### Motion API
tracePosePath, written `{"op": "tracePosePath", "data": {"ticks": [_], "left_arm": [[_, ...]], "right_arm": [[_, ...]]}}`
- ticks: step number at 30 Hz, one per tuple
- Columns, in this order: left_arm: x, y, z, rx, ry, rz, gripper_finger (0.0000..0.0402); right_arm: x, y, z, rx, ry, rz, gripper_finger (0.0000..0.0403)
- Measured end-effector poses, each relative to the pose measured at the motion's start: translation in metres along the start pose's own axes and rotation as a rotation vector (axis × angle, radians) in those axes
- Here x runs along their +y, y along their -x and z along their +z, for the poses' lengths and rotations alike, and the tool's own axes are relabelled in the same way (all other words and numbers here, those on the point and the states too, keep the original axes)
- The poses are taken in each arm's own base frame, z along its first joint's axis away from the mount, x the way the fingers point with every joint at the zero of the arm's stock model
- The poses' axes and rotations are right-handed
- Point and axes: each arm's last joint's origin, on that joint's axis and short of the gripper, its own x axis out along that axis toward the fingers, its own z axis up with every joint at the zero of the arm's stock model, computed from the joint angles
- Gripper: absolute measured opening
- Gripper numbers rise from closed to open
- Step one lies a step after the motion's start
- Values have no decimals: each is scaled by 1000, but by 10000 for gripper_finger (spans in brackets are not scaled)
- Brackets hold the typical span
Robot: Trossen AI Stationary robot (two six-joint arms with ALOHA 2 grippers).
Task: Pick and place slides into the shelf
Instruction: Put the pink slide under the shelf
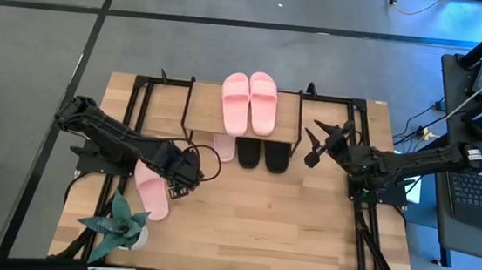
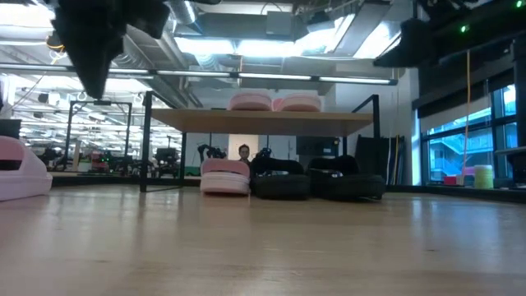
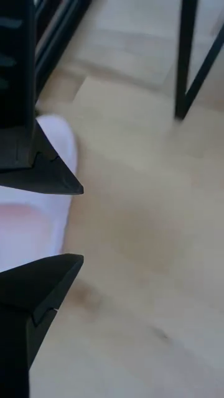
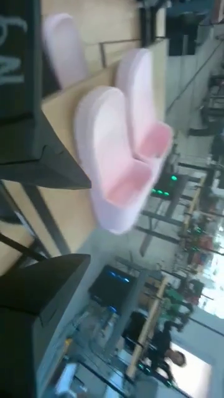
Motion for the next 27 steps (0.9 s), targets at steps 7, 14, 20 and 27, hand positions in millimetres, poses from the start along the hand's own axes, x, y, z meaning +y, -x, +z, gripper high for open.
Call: {"op": "tracePosePath", "data": {"ticks": [7,14,20,27], "left_arm": [[-10,3,-15,141,85,-88,158],[-11,3,-38,237,246,112,158],[-29,-6,-50,254,270,214,158],[-50,-34,-54,284,192,375,158]], "right_arm": [[-1,8,7,-1,22,40,181],[-1,8,2,32,43,45,181],[-1,8,2,33,43,45,181],[-1,8,2,33,42,45,181]]}}
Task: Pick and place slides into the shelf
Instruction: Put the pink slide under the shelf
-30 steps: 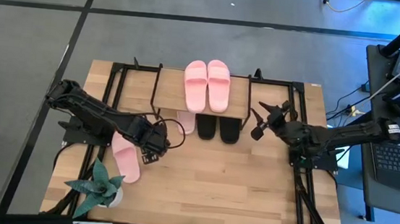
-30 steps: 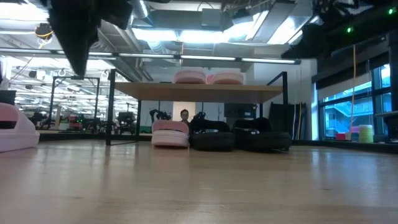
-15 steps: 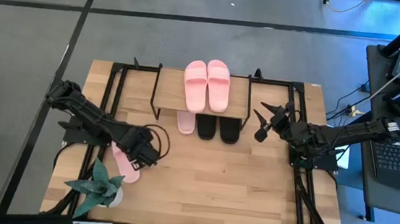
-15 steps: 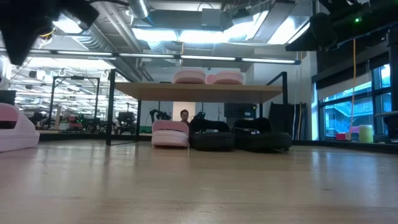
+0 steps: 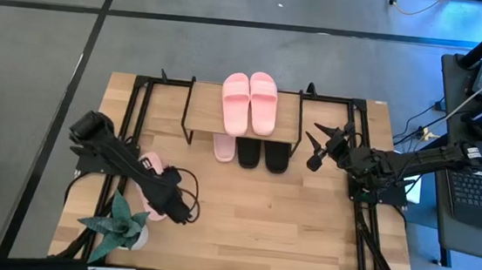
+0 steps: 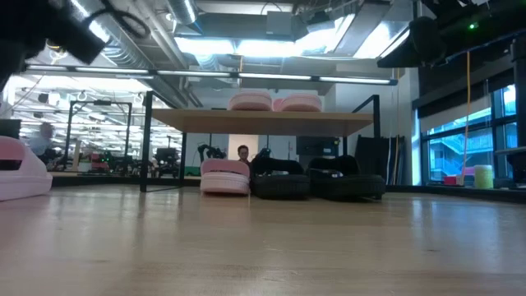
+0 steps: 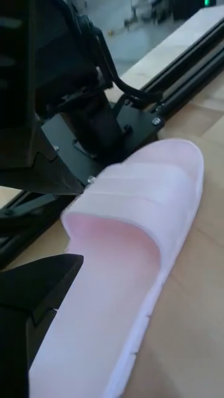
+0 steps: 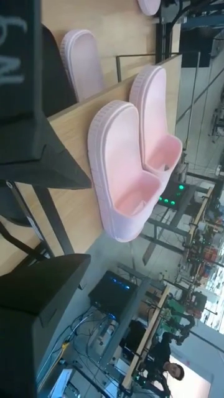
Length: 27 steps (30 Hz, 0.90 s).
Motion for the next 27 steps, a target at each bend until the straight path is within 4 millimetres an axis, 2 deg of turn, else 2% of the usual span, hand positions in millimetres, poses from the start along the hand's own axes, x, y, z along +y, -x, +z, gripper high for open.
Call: {"op": "tracePosePath", "data": {"ticks": [6,11,20,27], "left_arm": [[-19,-15,6,17,-31,89,158],[-25,-23,13,23,-17,137,158],[-19,-48,15,75,21,234,158],[-17,-66,16,87,28,235,158]], "right_arm": [[0,0,0,-2,-23,0,181],[0,0,0,0,-21,0,181],[0,0,0,2,-18,0,181],[0,0,0,2,-18,0,181]]}}
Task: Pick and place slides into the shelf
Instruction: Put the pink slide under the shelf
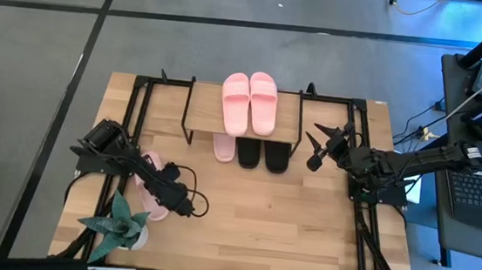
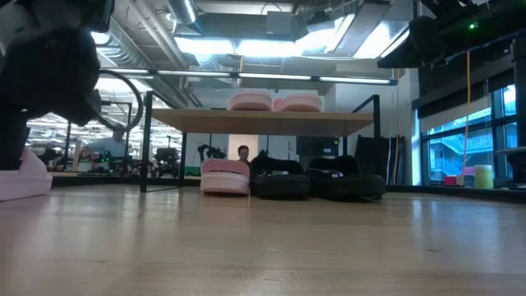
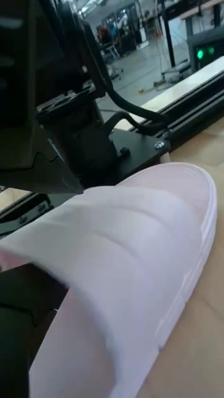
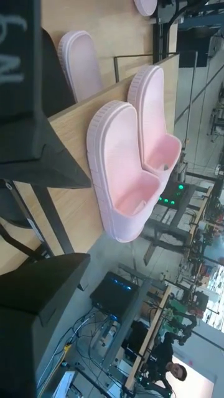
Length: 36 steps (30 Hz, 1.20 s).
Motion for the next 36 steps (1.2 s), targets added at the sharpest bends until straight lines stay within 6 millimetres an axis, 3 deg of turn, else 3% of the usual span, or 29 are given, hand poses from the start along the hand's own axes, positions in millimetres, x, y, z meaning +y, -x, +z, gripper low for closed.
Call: {"op": "tracePosePath", "data": {"ticks": [5,14,19,29,36], "left_arm": [[2,-13,-1,13,-1,40,138],[-1,-16,0,6,-28,12,18],[-1,-15,0,0,-21,12,10],[-2,33,21,-210,-115,-93,4],[5,60,66,-362,-191,-191,2]], "right_arm": [[0,0,0,0,0,1,181],[0,0,0,0,1,1,181],[0,0,-1,8,8,1,181],[0,0,-2,14,15,2,181],[0,0,-4,25,28,3,181]]}}
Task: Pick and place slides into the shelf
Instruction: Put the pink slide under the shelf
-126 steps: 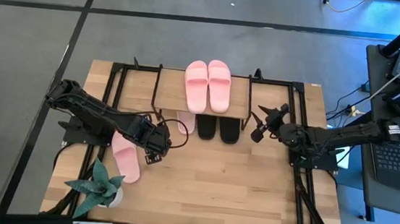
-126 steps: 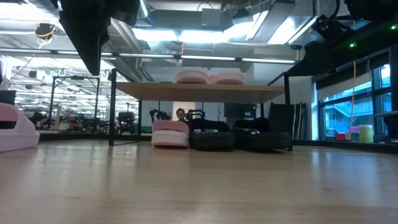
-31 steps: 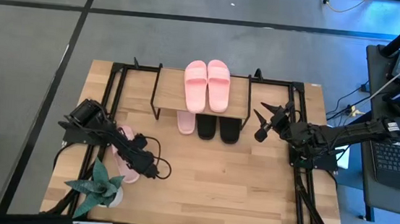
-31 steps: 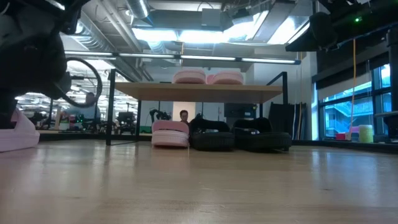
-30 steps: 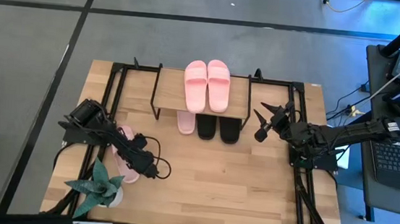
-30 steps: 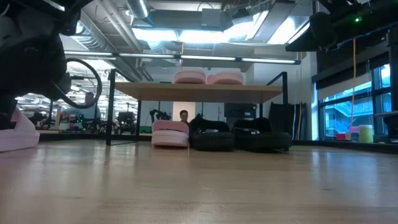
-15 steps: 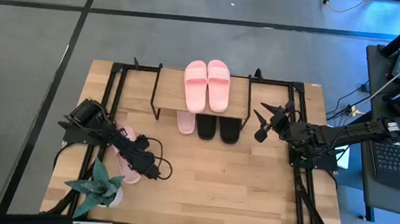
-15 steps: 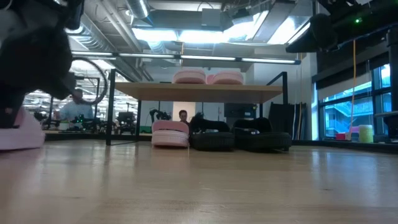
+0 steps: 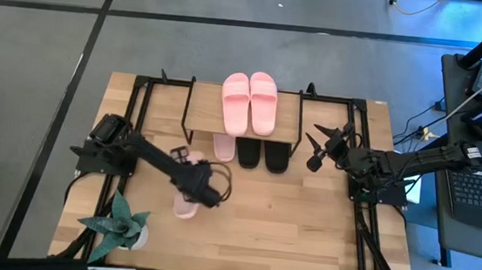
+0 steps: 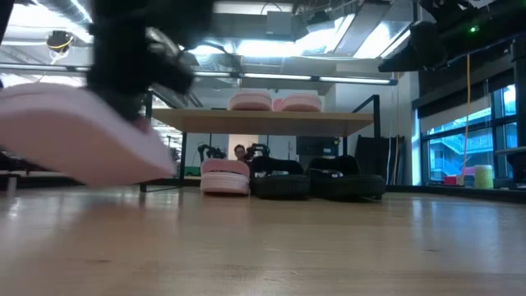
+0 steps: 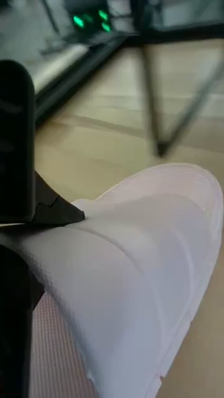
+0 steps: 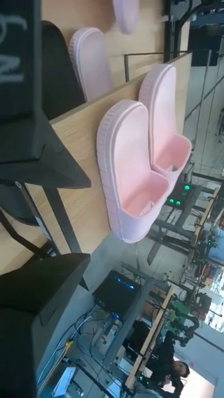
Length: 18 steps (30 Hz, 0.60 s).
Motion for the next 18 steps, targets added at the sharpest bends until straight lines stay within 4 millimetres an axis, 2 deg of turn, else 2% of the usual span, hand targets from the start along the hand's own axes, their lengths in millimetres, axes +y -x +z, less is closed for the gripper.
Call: {"op": "tracePosePath", "data": {"ticks": [4,7,18], "left_arm": [[8,3,30,-83,-27,-90,2],[15,3,42,-92,-48,-131,2],[38,-8,61,-87,28,-85,2]], "right_arm": [[0,0,-5,33,3,3,181],[1,0,-10,71,10,5,181],[0,1,-18,125,18,4,181]]}}
